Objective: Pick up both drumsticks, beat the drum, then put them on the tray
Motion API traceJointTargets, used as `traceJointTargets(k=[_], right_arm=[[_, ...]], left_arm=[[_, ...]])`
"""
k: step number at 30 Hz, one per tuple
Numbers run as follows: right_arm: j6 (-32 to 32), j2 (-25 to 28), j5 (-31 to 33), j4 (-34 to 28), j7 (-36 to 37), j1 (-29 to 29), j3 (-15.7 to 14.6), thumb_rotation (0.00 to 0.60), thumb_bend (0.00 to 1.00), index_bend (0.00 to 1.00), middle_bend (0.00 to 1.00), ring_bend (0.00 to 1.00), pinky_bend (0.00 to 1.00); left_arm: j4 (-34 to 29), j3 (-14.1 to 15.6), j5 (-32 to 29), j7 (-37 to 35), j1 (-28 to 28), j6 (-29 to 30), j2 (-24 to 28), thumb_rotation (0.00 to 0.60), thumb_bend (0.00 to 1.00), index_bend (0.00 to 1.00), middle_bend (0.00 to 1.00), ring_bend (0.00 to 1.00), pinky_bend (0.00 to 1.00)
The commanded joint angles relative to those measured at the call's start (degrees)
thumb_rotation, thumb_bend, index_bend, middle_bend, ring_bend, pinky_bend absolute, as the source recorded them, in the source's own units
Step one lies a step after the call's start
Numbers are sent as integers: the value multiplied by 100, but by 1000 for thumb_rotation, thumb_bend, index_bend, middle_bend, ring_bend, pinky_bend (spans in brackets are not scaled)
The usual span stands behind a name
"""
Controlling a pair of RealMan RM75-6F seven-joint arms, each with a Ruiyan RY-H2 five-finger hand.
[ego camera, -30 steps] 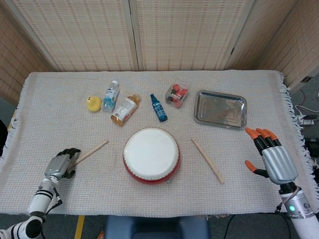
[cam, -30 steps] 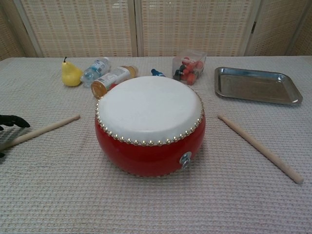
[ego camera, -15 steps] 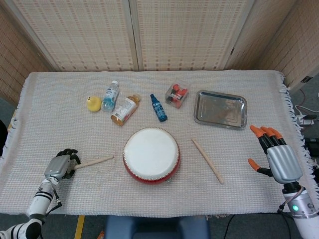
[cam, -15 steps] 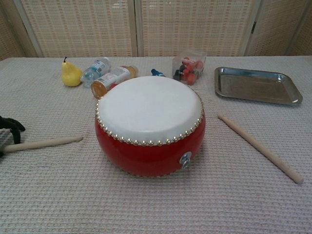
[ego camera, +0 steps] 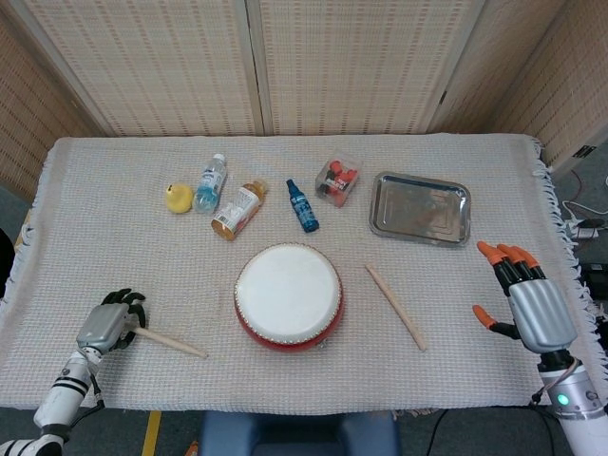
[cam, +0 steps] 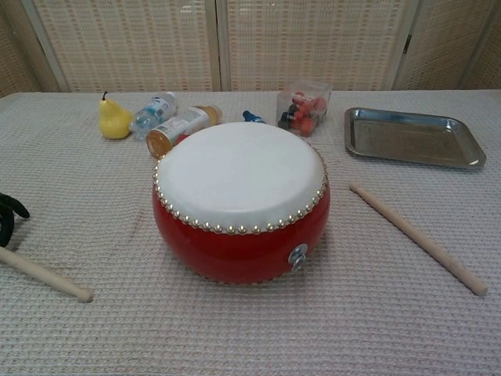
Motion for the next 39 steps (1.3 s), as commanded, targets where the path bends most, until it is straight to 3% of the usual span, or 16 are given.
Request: traceJointTargets(k=[1,8,14,16,19,23,31,39], right_arm=[[5,-7,8,-3,-1,-9,-7,600,248,59,135,0,121],[22,-6,21,-11,16,-38,-27,600,249,59,135,0,120],[21,9,32,-12,36,-45,-28,600,248,59,135,0,120],[16,4,36,-3,61,-45,-30,600,248,59,136,0,121],[-1,-2,39,17,88,-39,-33,600,248,59,136,0,121],[-23,-17,29,42,119,-25,-36,600,249,59,135,0,121],[-34,-34,73,108,197,-42,-46,600,249,59,135,0,120],[-26,-37,88,146,250,-60,-54,600,248,59,135,0,120]], left_arm=[[78,45,44,-97,41,23,34,600,364,591,188,67,75],[194,-57,-214,-141,146,130,-90,600,365,516,187,76,77],[162,-35,-55,-167,209,306,-70,600,365,300,152,76,78],[188,40,311,-285,264,566,-87,600,366,328,157,77,78],[285,194,920,-508,354,999,-144,600,370,451,191,97,77],[304,361,1357,-567,367,1192,-177,600,371,463,205,105,77],[219,557,1551,-326,307,1004,-301,600,342,432,200,105,77],[204,567,1564,-91,284,957,-534,600,331,456,204,107,77]])
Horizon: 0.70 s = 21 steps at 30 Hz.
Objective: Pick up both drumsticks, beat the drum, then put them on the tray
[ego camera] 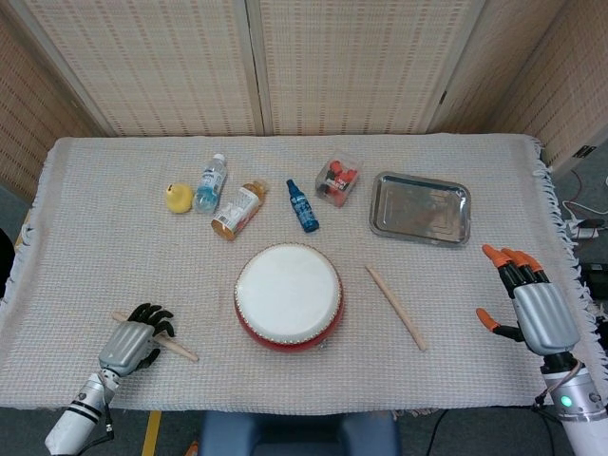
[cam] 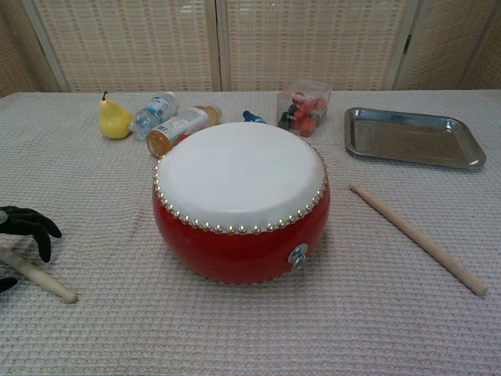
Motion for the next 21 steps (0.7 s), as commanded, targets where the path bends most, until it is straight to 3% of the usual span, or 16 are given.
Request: traceJointTargets(k=[1,21], right_arm=[[9,2,8,7,5,-6,2,600,248,59,135,0,120],[-52,40,49,-25,77,-15,-14,600,249,59,136,0,121]], left_arm=[[-5,-2,-4,26,-11,-21,-40,600,330,460,205,108,77],[107,-69,-251,59,-4,-164,-242,600,381,542,252,146,84]])
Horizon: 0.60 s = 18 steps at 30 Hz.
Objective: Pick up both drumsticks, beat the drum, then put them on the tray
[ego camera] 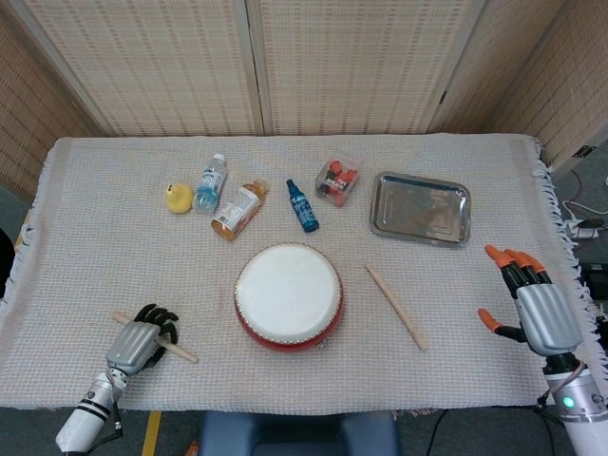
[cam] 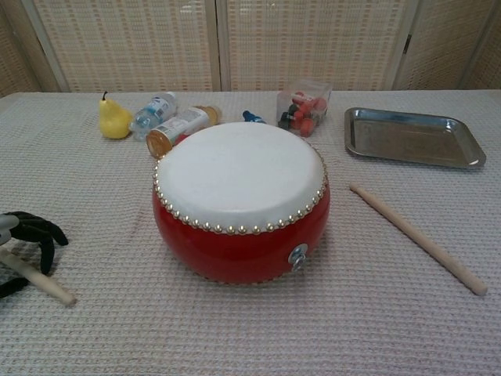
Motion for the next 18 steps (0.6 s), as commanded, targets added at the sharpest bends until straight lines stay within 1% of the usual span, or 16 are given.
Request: traceJointTargets(k=[1,8,14,18], right_arm=[[-18,8,4,-6,12,7,-4,600,249,59,136,0,120],[-67,20,22,-6,26,21,-10,600,249,59,135,0,121],[-94,23,42,-2,41,28,-10,600,248,59,136,0,121],[-111,22,46,3,58,34,-12,600,248,59,136,0,120]], left_arm=[[4,3,-11,-4,2,-15,-9,600,381,544,252,146,84],[40,10,-45,-54,-2,-72,-37,600,383,552,255,146,86],[-6,32,-18,-34,5,-58,-19,600,383,516,252,146,86],[-28,32,-9,14,10,-32,-24,600,384,514,250,146,87]])
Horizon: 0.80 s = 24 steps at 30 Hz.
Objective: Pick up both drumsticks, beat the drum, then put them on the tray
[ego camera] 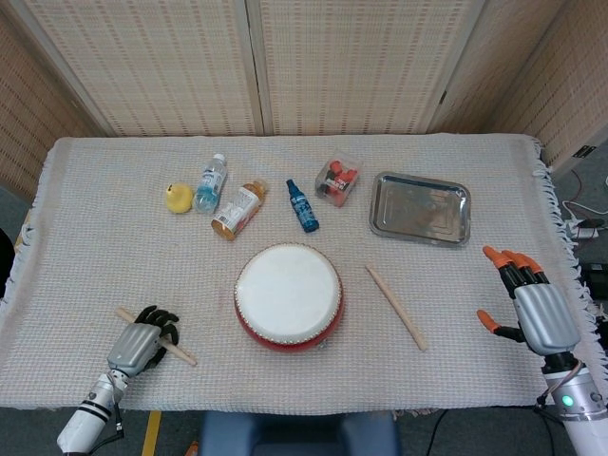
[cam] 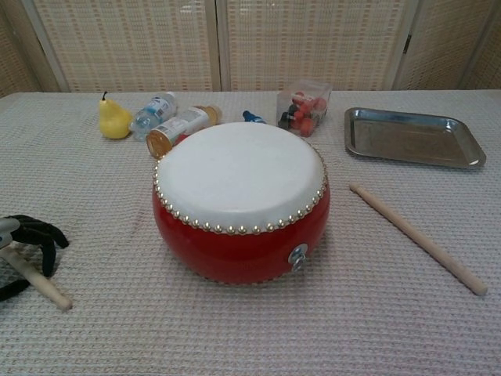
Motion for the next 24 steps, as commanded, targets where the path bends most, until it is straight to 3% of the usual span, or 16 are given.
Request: traceJointTargets(k=[1,10,16,19,24], right_arm=[[-9,0,5,6,9,4,0,600,248,59,136,0,120],[-6,11,2,-4,61,-2,-3,600,248,59,136,0,120],[-12,21,-17,-38,29,7,-5,600,248,59,136,0,121],[-10,29,-38,-62,11,9,-10,600,248,59,136,0,120],[4,47,-62,-101,-11,3,-19,600,248,59,136,0,120]], left_arm=[[1,-4,-17,24,-3,-18,-8,600,384,514,250,146,87],[85,-29,-107,-6,-13,-100,-55,600,383,549,254,146,95],[123,-117,-85,-441,94,157,-135,600,382,606,307,176,117],[-39,-206,-139,-1149,149,208,-70,600,382,623,333,192,126],[-577,-432,-288,-3045,203,105,376,600,382,658,391,231,162]])
